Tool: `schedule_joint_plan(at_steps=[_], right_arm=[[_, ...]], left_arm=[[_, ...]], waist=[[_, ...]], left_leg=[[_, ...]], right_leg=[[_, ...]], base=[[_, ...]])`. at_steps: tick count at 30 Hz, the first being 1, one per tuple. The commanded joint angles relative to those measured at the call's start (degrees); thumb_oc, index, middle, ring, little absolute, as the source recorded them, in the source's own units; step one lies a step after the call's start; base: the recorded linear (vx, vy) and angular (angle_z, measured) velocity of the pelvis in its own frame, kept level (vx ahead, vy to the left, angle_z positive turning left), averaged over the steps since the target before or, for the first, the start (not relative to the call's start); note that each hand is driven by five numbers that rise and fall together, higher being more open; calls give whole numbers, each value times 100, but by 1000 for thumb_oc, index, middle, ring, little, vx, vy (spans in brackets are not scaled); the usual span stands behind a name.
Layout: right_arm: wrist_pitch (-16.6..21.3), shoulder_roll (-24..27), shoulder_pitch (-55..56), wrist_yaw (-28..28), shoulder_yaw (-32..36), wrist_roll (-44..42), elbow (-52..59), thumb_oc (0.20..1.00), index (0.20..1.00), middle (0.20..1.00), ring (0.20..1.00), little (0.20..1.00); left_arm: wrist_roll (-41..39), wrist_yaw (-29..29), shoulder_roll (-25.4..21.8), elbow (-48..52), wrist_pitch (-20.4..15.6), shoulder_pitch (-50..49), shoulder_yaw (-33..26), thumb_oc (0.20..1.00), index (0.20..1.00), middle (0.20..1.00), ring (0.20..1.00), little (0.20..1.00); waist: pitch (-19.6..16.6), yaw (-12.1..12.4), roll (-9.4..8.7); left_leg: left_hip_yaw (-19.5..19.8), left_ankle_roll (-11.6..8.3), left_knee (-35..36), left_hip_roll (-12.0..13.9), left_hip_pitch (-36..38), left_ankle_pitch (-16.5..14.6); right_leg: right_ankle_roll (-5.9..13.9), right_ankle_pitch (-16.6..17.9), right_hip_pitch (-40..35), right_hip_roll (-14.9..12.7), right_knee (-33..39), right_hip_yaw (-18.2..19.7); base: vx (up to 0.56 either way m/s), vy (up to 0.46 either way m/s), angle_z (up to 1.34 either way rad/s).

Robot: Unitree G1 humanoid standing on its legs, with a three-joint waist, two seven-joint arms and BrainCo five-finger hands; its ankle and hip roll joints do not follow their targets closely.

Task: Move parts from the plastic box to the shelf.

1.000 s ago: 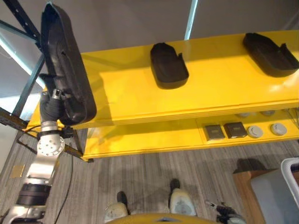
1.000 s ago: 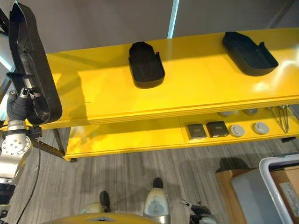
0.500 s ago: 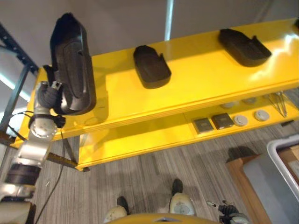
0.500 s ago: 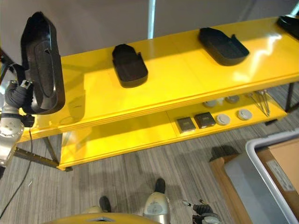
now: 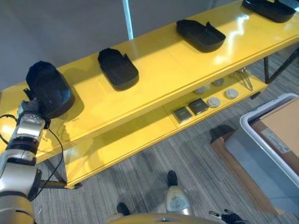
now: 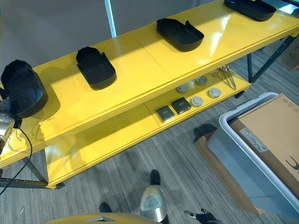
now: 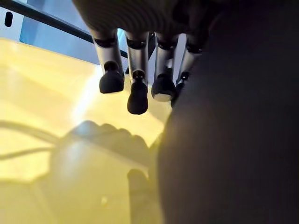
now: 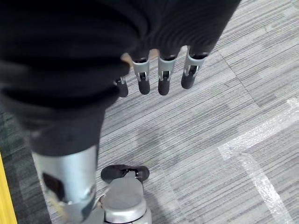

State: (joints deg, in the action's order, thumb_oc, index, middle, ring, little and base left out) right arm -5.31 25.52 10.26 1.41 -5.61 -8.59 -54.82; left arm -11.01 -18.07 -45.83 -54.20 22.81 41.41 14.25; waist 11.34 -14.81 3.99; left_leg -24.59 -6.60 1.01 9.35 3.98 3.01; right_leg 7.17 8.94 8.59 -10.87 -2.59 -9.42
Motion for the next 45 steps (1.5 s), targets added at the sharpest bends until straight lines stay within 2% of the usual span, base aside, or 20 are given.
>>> schedule_joint_plan(at_steps=[1,3,5,8,12,20,36,37,38,42,45], right_arm=[[149,214,-8,-85,-206,108,48,1000,1000,1000,1000,1000],[170,261,-57,-98,-246,28,78,1000,1000,1000,1000,1000],[164,332,-97,-135,-267,6,129,1000,1000,1000,1000,1000],[140,486,-83,-204,-225,11,163,1000,1000,1000,1000,1000],[169,602,-151,-243,-252,30,121,1000,1000,1000,1000,1000],[249,629,-273,-265,-388,16,161,1000,1000,1000,1000,1000],[164,613,-367,-224,-515,-159,273,1000,1000,1000,1000,1000],[162,592,-353,-223,-518,-139,281,1000,1000,1000,1000,1000],[167,575,-352,-216,-525,-145,272,1000,1000,1000,1000,1000],[150,552,-344,-213,-570,-146,283,1000,1000,1000,1000,1000],[198,491,-292,-166,-589,-112,251,1000,1000,1000,1000,1000]], left_arm=[[591,-56,-394,-108,-21,617,-106,200,200,200,200,200],[1000,-41,-441,-199,-32,707,34,200,200,200,200,200],[2143,116,-645,-230,-47,847,442,200,200,200,200,200],[3022,450,-996,-108,245,1022,1096,200,200,200,200,200],[2823,419,-1081,-186,418,1136,1343,200,200,200,200,200],[2689,-14,-931,-455,594,1283,1269,200,200,200,200,200],[2780,-93,-1054,-619,688,1342,1311,200,200,200,200,200],[2693,-165,-1040,-632,725,1334,1272,347,347,347,347,347],[2667,-283,-1035,-621,730,1304,1207,1000,1000,1000,1000,1000],[2187,-734,-1043,-686,655,1367,1090,1000,1000,1000,1000,1000],[1650,-1226,-1058,-675,265,1427,872,1000,1000,1000,1000,1000]], waist=[[135,3,-176],[183,-10,-191],[252,-26,-205],[327,-36,-217],[429,-35,-233],[598,-11,-323],[708,76,-394],[707,81,-400],[706,91,-400],[669,107,-408],[630,124,-407]], left_leg=[[208,72,-859,475,-634,-303],[218,70,-904,482,-712,-309],[216,73,-968,488,-794,-317],[192,70,-1048,507,-858,-331],[205,67,-1165,534,-979,-352],[324,71,-1349,559,-1282,-364],[377,48,-1382,613,-1386,-305],[379,48,-1379,614,-1379,-302],[384,47,-1373,613,-1362,-300],[378,36,-1343,615,-1303,-285],[371,36,-1273,601,-1200,-276]], right_leg=[[365,-886,-84,-249,-653,423],[355,-884,-7,-248,-678,454],[345,-868,67,-248,-696,495],[354,-825,105,-267,-682,517],[348,-812,208,-286,-729,547],[310,-818,439,-264,-837,591],[273,-798,445,-207,-802,555],[272,-798,435,-204,-800,553],[270,-802,411,-204,-796,549],[268,-805,327,-202,-757,537],[270,-809,213,-203,-701,521]], base=[[-23,19,-12],[-41,30,-8],[-41,54,1],[-6,61,-2],[-13,55,-1],[-35,11,0],[-6,-4,2],[0,0,0],[0,0,0],[0,0,0],[0,0,0]])
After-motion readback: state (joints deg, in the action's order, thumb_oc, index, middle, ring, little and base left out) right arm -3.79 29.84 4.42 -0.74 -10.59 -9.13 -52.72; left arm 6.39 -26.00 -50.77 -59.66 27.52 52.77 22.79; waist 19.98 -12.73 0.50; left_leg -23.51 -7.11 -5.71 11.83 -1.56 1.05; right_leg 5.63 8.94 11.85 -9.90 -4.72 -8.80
